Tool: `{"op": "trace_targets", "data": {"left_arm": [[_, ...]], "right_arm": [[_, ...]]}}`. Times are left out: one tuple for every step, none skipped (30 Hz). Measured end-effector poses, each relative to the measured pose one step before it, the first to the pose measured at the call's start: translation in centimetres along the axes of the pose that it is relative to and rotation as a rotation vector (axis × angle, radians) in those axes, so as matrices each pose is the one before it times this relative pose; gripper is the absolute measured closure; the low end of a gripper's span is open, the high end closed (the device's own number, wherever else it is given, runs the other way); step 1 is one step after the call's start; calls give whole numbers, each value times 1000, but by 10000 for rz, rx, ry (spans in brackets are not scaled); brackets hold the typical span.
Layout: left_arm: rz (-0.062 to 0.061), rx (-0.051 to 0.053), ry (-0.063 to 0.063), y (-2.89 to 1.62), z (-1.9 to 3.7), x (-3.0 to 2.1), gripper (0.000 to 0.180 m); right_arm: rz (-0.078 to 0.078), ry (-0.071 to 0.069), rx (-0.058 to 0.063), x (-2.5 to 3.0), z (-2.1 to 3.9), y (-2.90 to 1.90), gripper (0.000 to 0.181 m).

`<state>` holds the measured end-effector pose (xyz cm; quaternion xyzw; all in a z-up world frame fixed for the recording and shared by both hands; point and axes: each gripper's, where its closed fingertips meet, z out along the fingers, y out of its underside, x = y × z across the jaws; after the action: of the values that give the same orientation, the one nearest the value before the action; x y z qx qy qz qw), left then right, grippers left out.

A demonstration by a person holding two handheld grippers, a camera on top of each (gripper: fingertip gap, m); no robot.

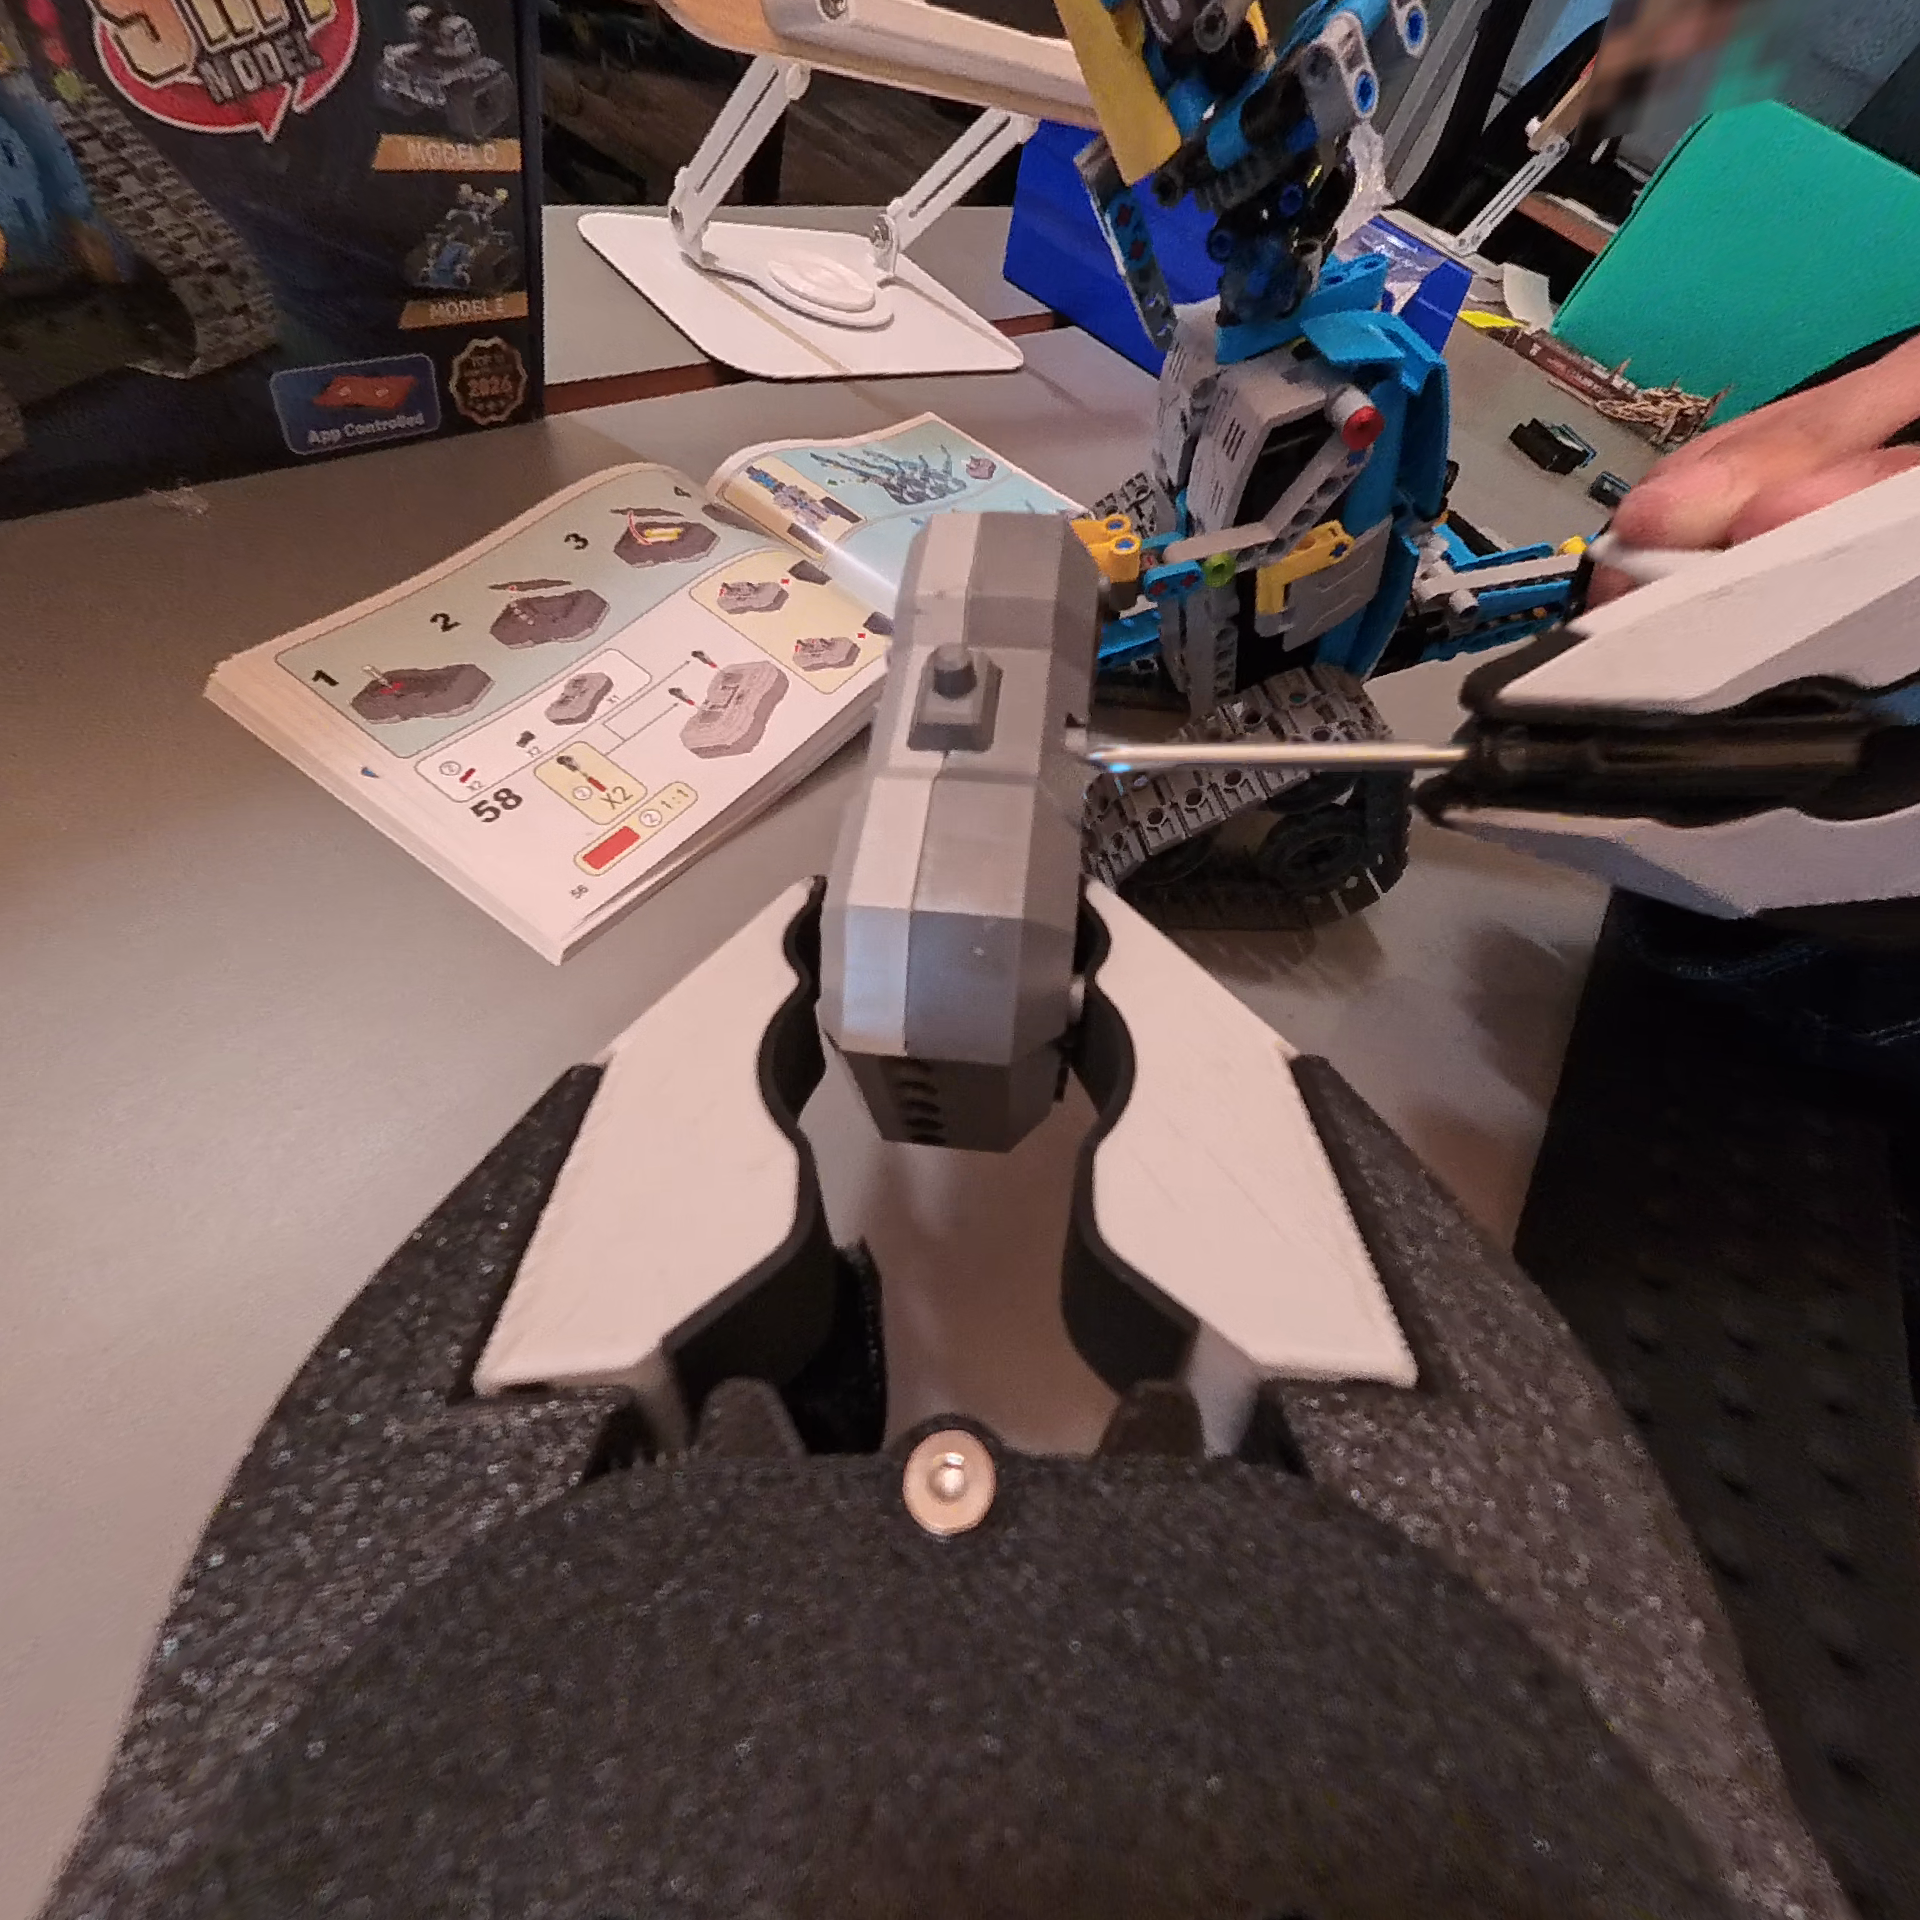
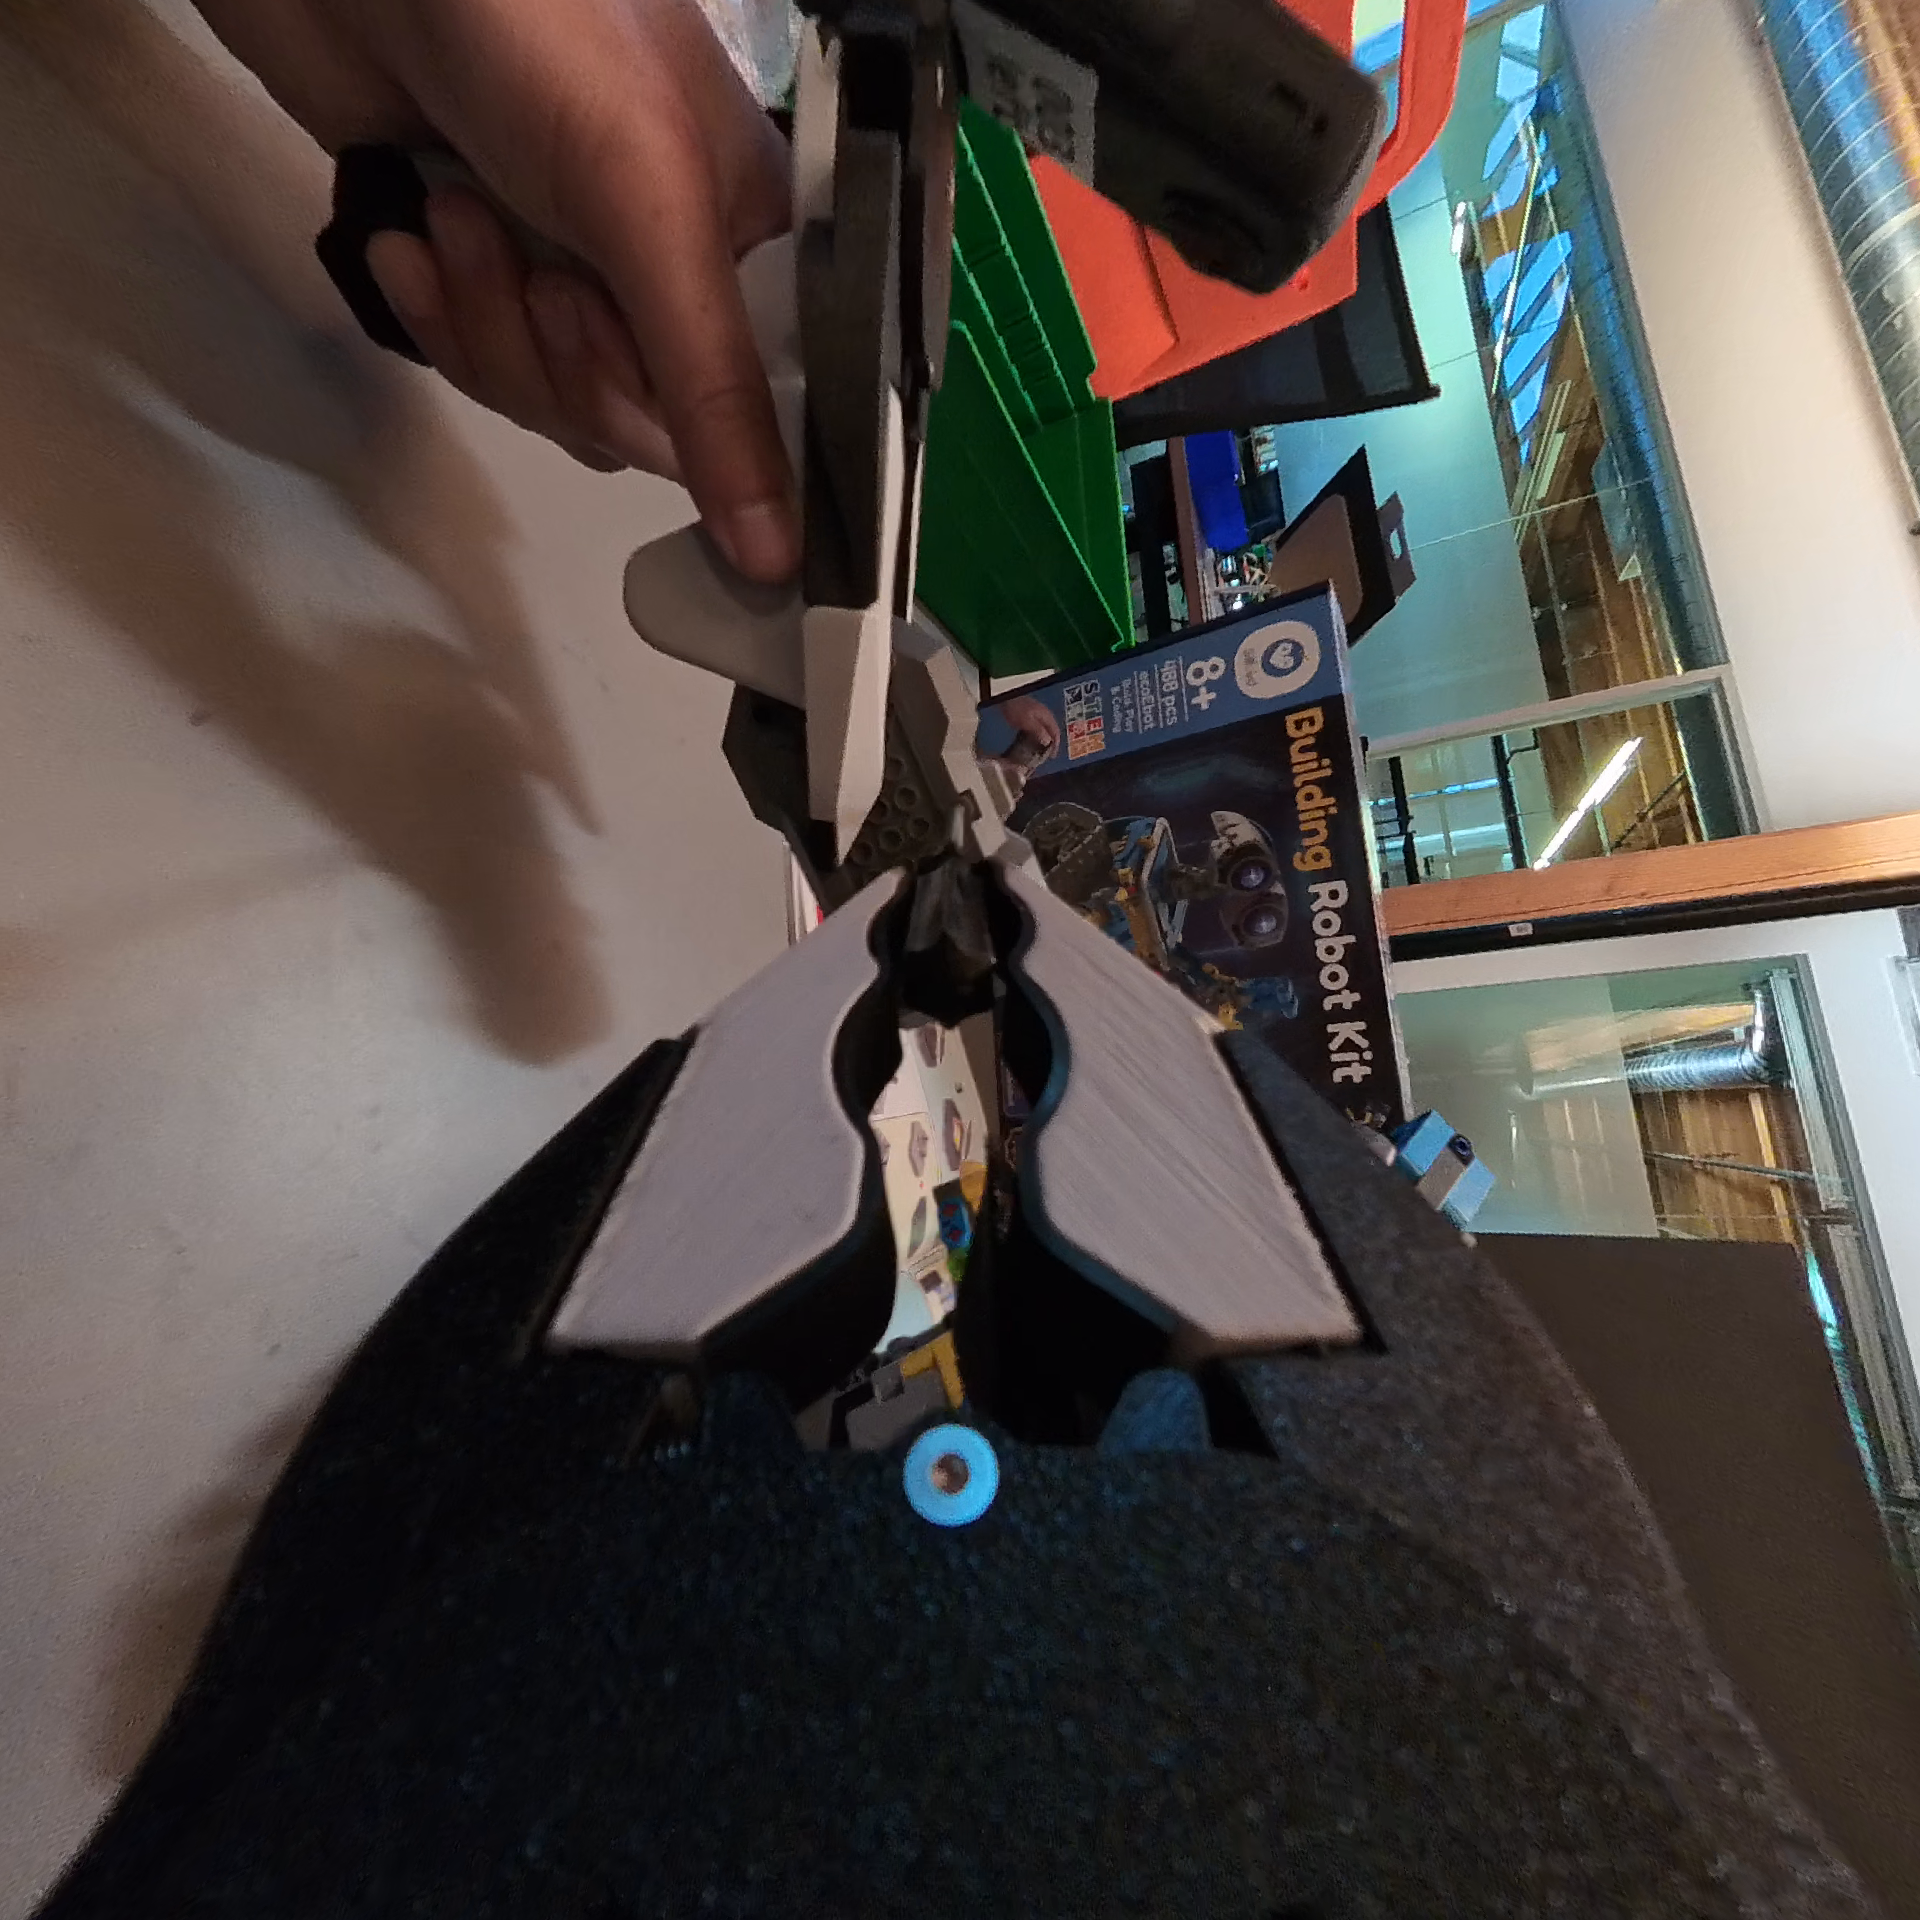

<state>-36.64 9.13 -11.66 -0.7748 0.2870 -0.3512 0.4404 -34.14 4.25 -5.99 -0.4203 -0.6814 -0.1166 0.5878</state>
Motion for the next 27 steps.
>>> {"op": "trace_targets", "data": {"left_arm": [[21,-45,0,73,-4,-16,136],[6,3,14,11,-15,8,136],[-4,44,-42,-35,-17,-36,136],[29,-37,-30,63,21,-39,136],[23,-54,5,82,27,-10,136],[-4,24,-5,-14,-16,-23,136],[31,34,-25,-44,-33,-16,136],[119,-5,-70,-36,-54,-58,137],[191,29,-130,-88,-100,-103,136],[190,89,-128,-182,-130,-64,137],[107,62,-25,-168,-131,39,137],[-7,14,82,-102,-98,101,137],[-4,-46,89,17,-50,86,137],[118,-156,31,191,17,17,137],[207,-243,-2,331,91,20,137],[189,-201,-32,309,105,11,136],[112,-126,-51,201,82,-7,136],[37,-122,-11,178,40,-32,136],[27,-56,-32,81,-9,-85,136],[92,8,-115,-27,-32,-152,136],[168,29,-188,-70,-47,-180,136],[170,-20,-159,-25,-20,-130,136],[70,-59,-55,49,16,-47,136],[7,40,-46,-39,0,-44,136],[13,147,-87,-194,-49,-95,137],[-22,159,-59,-247,-99,-111,137],[-61,228,-48,-370,-159,-149,137]], "right_arm": [[35,-23,0,-30,32,44,170],[-5,10,49,-2,-16,-18,170],[42,17,12,26,15,2,170],[36,-47,-32,-30,19,53,170],[-1,-55,-17,-82,4,26,170],[-35,34,-8,-1,32,24,170],[-31,96,-8,56,22,-12,169],[8,63,-9,6,38,-78,169],[-17,61,0,-11,54,-64,169],[-62,140,62,75,11,-119,169],[-51,140,101,83,-48,-160,169],[-103,105,74,76,-68,-112,169],[-364,75,54,-10,-58,-42,170],[-558,-12,-35,-174,-46,12,170],[-851,-89,-150,-323,-54,51,170],[-935,-82,-164,-364,-45,-98,170],[-777,-52,-204,-254,7,-101,171],[-552,-60,-122,-213,30,-161,170],[-198,-31,-74,-110,89,-87,170],[130,2,7,10,89,-40,170],[408,27,108,98,82,77,170],[558,-15,171,85,37,109,171],[403,-55,137,-14,-1,114,170],[335,-12,88,-3,10,71,170],[593,79,95,183,40,-1,170],[769,113,138,238,50,-37,170],[952,170,141,362,87,52,170]]}}
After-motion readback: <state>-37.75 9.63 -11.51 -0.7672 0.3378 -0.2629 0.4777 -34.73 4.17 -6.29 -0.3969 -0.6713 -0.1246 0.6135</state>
